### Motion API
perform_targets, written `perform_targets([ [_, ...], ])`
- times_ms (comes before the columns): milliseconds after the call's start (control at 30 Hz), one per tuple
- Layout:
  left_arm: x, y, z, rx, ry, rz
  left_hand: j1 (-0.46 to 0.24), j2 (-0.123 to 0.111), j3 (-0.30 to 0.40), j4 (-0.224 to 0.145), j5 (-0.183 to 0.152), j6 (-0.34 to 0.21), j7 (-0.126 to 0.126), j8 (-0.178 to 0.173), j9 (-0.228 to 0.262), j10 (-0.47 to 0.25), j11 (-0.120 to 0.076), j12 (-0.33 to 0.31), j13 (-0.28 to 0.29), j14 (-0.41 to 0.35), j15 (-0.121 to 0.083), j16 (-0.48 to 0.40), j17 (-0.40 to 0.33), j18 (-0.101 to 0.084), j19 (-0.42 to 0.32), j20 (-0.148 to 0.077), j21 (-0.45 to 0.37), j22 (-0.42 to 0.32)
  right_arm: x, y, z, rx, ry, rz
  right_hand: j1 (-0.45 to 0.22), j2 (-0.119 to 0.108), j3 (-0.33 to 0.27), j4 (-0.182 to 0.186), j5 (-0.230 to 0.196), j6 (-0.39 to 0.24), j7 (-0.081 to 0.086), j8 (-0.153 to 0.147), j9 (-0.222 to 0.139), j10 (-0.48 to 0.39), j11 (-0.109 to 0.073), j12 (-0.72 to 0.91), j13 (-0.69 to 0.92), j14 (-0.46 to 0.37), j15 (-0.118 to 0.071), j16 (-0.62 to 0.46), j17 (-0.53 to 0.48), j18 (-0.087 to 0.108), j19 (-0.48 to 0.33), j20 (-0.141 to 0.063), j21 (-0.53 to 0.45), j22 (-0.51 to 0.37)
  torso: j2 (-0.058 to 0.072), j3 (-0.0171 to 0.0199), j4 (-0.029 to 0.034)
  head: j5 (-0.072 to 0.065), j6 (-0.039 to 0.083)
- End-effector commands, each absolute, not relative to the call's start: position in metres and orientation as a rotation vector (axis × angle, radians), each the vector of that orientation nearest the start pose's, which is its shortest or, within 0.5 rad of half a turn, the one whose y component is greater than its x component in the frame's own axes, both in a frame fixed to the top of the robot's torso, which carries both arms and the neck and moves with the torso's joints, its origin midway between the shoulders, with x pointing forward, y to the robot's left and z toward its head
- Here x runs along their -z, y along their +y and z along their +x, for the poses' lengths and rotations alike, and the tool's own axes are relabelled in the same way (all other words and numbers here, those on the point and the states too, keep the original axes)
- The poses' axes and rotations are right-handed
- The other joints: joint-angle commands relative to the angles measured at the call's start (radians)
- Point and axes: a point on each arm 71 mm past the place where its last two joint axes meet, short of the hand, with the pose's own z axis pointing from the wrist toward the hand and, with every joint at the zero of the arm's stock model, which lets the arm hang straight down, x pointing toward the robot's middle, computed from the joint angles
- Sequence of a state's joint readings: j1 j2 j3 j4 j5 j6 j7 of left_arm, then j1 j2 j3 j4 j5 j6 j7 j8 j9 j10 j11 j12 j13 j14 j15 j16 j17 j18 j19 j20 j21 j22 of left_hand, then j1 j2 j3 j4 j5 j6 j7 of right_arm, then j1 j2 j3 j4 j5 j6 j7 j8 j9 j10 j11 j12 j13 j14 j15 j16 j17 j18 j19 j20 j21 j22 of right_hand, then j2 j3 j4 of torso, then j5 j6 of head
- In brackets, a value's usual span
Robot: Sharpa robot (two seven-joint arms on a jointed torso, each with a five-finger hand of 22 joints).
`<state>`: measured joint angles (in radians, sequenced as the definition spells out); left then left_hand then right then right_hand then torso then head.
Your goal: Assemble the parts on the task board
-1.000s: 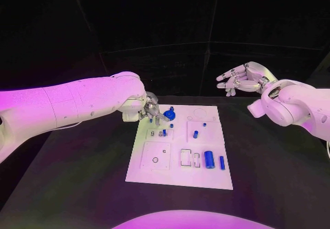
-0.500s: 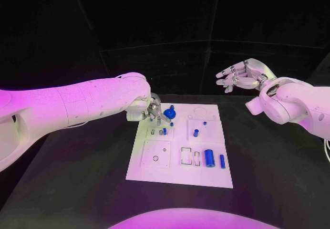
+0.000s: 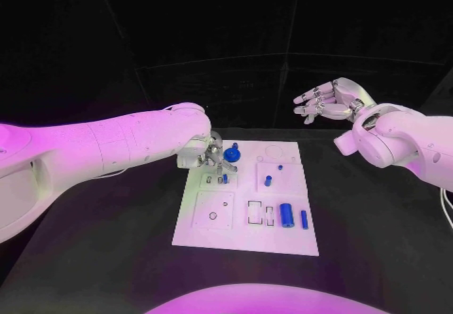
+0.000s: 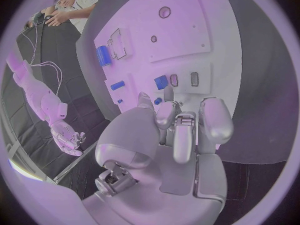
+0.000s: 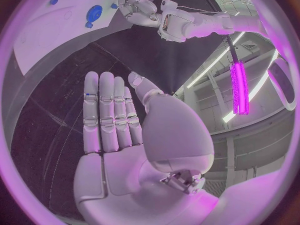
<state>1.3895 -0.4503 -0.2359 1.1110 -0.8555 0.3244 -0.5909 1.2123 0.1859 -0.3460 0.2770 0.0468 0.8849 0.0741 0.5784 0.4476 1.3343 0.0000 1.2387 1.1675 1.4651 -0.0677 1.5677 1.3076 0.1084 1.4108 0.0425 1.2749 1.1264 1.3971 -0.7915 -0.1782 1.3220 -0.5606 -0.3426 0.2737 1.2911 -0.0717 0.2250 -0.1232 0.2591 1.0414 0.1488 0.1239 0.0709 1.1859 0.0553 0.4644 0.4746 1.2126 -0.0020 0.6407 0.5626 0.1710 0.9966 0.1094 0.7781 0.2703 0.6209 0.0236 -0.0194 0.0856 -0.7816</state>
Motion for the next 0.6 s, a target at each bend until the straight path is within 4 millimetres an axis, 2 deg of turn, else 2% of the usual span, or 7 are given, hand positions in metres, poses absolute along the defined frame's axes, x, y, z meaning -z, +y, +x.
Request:
perform_targets([
  [33,0.2190,0.1412,0.5417,0.248,2.536,-0.100,0.012,-0.006,-0.003,-0.007,0.004,-0.015,0.002,0.003,0.001,-0.009,0.001,0.003,-0.003,0.106,0.003,0.003,0.263,-0.017,-0.006,0.000,0.006,0.002,0.1324,-0.2382,0.5397,-1.110,1.511,0.472,0.003,0.005,0.004,0.002,0.003,-0.007,-0.001,-0.002,-0.002,0.000,0.005,-0.006,-0.003,-0.004,0.004,-0.005,-0.002,0.010,-0.004,0.003,-0.007,-0.002,0.000,0.0008,0.0012,-0.001,-0.001],
  [600,0.2241,0.1417,0.5422,0.243,2.562,-0.086,0.023,-0.009,0.010,-0.016,0.006,-0.029,0.007,0.003,0.002,-0.013,0.005,0.003,-0.005,0.106,0.007,0.003,0.263,-0.017,-0.007,0.003,0.009,0.006,0.1332,-0.2350,0.5410,-1.108,1.519,0.475,0.000,0.002,0.001,0.005,0.006,-0.020,0.004,-0.006,-0.002,-0.003,0.010,-0.017,-0.019,-0.009,0.009,-0.017,-0.016,0.010,-0.008,0.008,-0.022,-0.009,-0.001,0.0014,0.0012,0.000,-0.003],
])
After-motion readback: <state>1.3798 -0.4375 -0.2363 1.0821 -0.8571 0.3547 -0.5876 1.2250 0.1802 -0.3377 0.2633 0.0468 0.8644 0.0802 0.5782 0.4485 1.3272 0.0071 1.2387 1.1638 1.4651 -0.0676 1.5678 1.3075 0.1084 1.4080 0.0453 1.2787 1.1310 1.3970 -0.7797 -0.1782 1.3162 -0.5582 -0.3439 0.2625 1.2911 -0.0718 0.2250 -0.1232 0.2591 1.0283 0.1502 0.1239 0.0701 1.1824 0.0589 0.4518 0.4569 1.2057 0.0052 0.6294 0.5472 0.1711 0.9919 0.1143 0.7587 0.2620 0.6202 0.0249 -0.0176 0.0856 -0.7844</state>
